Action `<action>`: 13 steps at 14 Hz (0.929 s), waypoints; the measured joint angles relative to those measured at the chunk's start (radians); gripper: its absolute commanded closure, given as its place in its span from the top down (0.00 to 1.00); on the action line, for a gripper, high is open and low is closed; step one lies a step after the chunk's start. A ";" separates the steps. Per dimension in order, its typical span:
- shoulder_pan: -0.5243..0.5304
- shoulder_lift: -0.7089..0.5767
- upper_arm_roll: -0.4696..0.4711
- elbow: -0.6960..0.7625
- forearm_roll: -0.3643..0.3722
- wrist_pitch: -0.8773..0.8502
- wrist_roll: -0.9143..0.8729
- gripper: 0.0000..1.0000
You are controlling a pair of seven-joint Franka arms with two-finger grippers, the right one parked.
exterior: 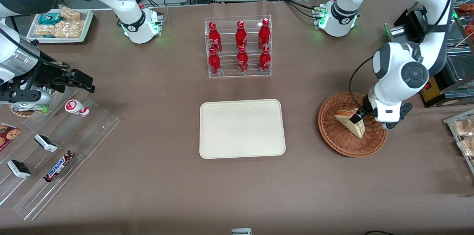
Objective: Place sandwich from basket to tray
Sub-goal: 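Close the left gripper on the sandwich and lift it from the basket, then carry the held sandwich over the cream tray and lower it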
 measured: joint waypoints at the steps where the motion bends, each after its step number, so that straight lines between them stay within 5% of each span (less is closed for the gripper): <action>1: 0.000 0.021 0.000 -0.005 -0.009 0.027 -0.001 0.69; 2: 0.000 0.042 0.000 -0.006 -0.014 0.048 -0.001 0.26; 3: 0.000 0.060 0.000 -0.006 -0.017 0.061 -0.001 0.03; 9: -0.019 0.045 -0.008 0.077 -0.017 -0.050 0.005 0.00; 13: -0.201 -0.012 -0.024 0.311 -0.013 -0.346 -0.013 0.00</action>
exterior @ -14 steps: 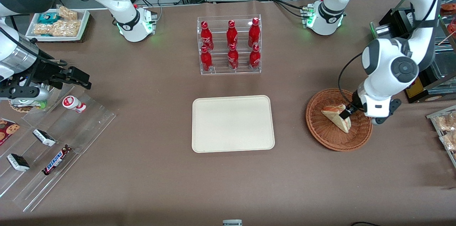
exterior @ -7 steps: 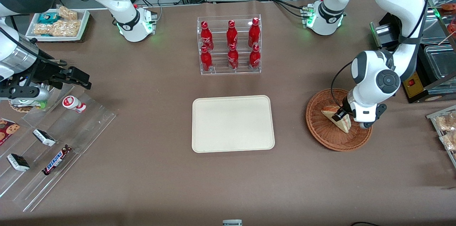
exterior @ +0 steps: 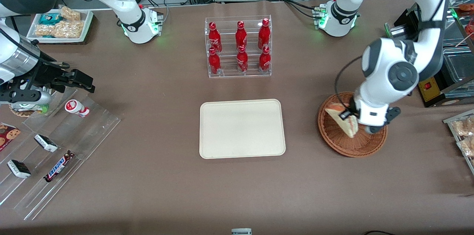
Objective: Place sandwich from basket to tray
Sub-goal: 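Carry the held sandwich over the cream tray and lower it, then open the left gripper to set the sandwich upright on the tray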
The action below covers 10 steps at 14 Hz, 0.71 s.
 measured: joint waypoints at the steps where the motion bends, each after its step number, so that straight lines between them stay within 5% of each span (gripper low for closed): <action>1: -0.067 0.004 -0.003 0.034 0.021 -0.018 -0.005 0.00; 4: -0.256 0.097 -0.008 0.111 0.087 -0.010 -0.035 0.01; 10: -0.430 0.447 -0.025 0.355 0.127 0.186 -0.030 0.04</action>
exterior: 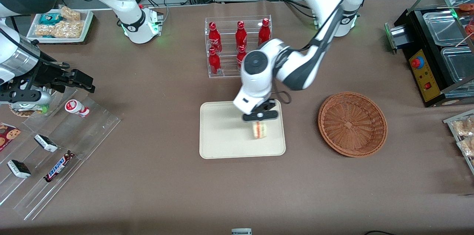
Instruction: Place sandwich from basket to tray
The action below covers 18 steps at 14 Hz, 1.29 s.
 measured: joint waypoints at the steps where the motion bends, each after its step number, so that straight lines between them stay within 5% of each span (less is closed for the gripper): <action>1: -0.017 0.036 0.000 0.018 0.014 0.037 -0.001 0.09; 2: -0.028 0.063 0.000 0.028 0.022 0.066 -0.001 0.31; 3: -0.031 0.081 0.001 0.033 0.026 0.090 -0.001 0.71; 4: -0.032 0.095 0.002 0.035 0.027 0.109 -0.001 0.99; 10: -0.018 0.062 0.022 0.076 0.026 0.074 -0.032 1.00; 15: 0.169 -0.248 0.034 0.102 0.022 -0.296 -0.065 1.00; 18: 0.332 -0.418 0.036 0.026 0.001 -0.434 0.073 1.00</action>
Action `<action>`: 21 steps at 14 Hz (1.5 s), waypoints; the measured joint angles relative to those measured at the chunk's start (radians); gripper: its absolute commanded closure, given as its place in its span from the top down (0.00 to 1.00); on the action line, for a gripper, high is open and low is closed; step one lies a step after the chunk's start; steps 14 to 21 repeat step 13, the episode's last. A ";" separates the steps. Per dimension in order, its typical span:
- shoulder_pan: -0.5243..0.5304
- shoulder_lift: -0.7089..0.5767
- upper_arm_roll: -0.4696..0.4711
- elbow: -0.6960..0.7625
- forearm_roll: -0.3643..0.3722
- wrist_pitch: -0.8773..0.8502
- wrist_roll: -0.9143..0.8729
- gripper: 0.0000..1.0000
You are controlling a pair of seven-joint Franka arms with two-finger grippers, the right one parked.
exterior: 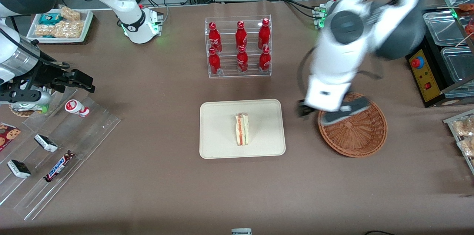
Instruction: Place sandwich from basket to tray
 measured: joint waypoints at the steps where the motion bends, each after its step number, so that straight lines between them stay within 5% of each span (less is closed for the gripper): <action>1: 0.057 -0.050 0.001 -0.044 -0.027 -0.019 0.080 1.00; 9: 0.425 -0.357 0.003 -0.321 -0.132 -0.145 0.725 1.00; 21: 0.459 -0.352 -0.001 -0.255 -0.127 -0.191 0.766 1.00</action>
